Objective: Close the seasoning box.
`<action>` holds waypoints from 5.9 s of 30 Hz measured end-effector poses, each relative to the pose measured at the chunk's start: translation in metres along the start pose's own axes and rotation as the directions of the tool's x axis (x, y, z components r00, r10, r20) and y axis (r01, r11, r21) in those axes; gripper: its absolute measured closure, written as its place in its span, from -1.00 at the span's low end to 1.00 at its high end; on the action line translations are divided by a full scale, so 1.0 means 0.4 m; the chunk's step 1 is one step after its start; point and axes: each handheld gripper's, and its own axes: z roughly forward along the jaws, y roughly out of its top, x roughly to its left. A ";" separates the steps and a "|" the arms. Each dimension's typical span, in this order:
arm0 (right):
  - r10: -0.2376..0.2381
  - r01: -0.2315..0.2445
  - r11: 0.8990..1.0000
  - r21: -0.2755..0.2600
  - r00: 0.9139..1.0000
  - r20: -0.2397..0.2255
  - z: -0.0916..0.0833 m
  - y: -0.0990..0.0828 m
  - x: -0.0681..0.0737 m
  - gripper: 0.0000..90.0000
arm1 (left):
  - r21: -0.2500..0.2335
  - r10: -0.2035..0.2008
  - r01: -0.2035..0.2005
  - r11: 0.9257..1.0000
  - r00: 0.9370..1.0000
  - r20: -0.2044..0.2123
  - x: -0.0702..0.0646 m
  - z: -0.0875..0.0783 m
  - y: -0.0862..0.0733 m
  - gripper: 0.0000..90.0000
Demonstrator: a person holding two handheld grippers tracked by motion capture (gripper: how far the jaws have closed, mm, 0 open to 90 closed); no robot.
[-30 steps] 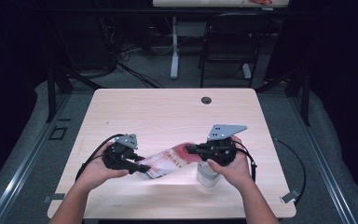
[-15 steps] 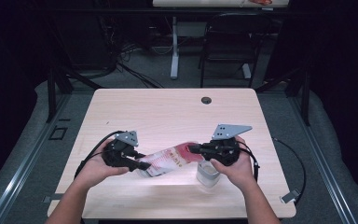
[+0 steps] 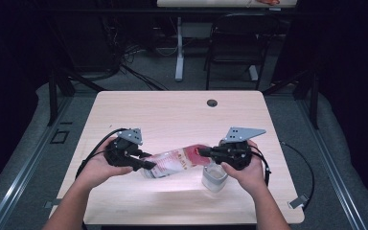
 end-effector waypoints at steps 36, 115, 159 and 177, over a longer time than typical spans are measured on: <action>0.025 -0.025 1.000 -0.004 0.999 0.020 -0.029 -0.013 -0.013 0.99 | 0.012 0.027 -0.027 1.000 0.999 -0.022 -0.002 -0.026 0.064 0.59; 0.025 -0.026 0.999 0.018 0.999 0.048 -0.065 -0.027 -0.028 0.93 | 0.128 0.085 -0.079 0.989 0.996 -0.038 -0.028 -0.057 0.180 0.63; 0.002 -0.003 1.000 0.026 0.999 0.051 -0.099 -0.021 -0.030 0.98 | 0.144 0.103 -0.097 0.985 0.994 -0.035 -0.041 -0.062 0.218 0.65; 0.004 -0.005 0.999 0.036 0.999 0.048 -0.107 -0.025 -0.038 0.98 | 0.156 0.119 -0.111 0.981 0.992 -0.040 -0.050 -0.064 0.242 0.65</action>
